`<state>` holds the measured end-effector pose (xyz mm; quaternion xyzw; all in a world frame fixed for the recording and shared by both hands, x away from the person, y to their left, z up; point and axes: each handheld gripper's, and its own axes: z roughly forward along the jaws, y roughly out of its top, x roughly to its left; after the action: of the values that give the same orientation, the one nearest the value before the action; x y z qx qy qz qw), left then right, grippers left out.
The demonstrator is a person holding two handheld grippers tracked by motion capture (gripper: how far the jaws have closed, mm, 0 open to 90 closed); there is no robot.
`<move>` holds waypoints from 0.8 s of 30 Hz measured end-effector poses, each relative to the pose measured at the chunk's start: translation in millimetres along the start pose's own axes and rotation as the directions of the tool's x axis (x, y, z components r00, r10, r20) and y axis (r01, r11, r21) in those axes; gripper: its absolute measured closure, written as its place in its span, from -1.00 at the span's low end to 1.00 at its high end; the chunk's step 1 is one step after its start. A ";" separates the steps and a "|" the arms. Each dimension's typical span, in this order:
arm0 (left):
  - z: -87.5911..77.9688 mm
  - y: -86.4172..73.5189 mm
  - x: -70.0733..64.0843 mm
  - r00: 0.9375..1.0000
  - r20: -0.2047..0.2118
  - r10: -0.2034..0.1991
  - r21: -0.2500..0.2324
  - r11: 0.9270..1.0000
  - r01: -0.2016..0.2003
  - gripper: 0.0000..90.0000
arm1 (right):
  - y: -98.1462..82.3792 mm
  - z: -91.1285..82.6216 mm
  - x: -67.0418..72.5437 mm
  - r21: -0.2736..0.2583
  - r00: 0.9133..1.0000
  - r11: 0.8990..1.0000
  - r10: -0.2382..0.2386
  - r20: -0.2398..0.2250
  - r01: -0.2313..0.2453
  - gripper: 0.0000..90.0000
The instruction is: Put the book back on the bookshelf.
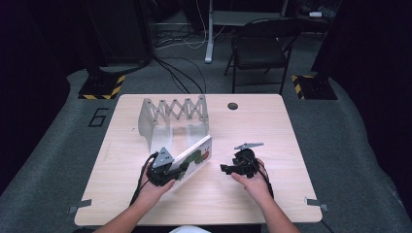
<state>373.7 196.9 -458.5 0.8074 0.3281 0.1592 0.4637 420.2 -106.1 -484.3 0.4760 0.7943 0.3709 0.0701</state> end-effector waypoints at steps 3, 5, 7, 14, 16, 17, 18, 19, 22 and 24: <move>-3.8 2.0 3.0 1.000 -0.008 -0.002 -0.005 1.000 0.002 0.68 | 0.1 -0.2 -0.9 -0.003 1.000 1.000 0.005 -0.003 -0.005 -0.21; -6.1 2.4 4.7 1.000 -0.021 -0.007 -0.013 1.000 0.007 0.68 | 0.0 -0.3 -0.5 0.002 1.000 1.000 0.015 -0.002 -0.015 -0.21; -10.8 3.3 7.6 1.000 -0.020 -0.021 -0.007 1.000 0.020 0.68 | 0.3 -0.1 -1.9 0.003 1.000 1.000 0.002 -0.002 -0.002 -0.21; -18.5 4.2 13.0 0.999 -0.028 -0.033 -0.020 0.999 0.032 0.68 | 0.2 0.0 -2.2 0.004 1.000 1.000 0.004 -0.002 -0.004 -0.21; -20.2 4.3 14.0 0.999 -0.034 -0.034 -0.023 0.999 0.033 0.68 | 0.1 0.5 -2.1 0.000 1.000 1.000 0.005 -0.001 -0.005 -0.21; -22.0 4.6 15.4 0.999 -0.033 -0.033 -0.020 0.999 0.032 0.68 | 0.1 0.6 -1.5 0.005 1.000 1.000 0.008 -0.001 -0.008 -0.21; -22.0 4.6 15.4 0.999 -0.033 -0.033 -0.020 0.999 0.032 0.68 | 0.1 0.6 -1.5 0.005 1.000 1.000 0.008 -0.001 -0.008 -0.21; -23.9 4.8 16.2 0.999 -0.035 -0.041 -0.022 0.999 0.040 0.68 | 0.1 1.3 -2.3 0.002 1.000 1.000 -0.004 -0.001 0.004 -0.21; -25.8 5.2 18.2 0.999 -0.038 -0.038 -0.023 0.999 0.037 0.68 | 0.0 1.4 -2.5 0.001 1.000 1.000 -0.006 -0.002 0.006 -0.21; -27.6 5.6 20.0 0.998 -0.048 -0.044 -0.036 0.998 0.042 0.68 | -0.1 1.3 -2.7 0.001 1.000 1.000 -0.002 -0.002 0.002 -0.21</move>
<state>375.1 226.2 -440.3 0.7880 0.3536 0.1744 0.4729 422.2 -107.7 -485.9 0.4748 0.7950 0.3711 0.0694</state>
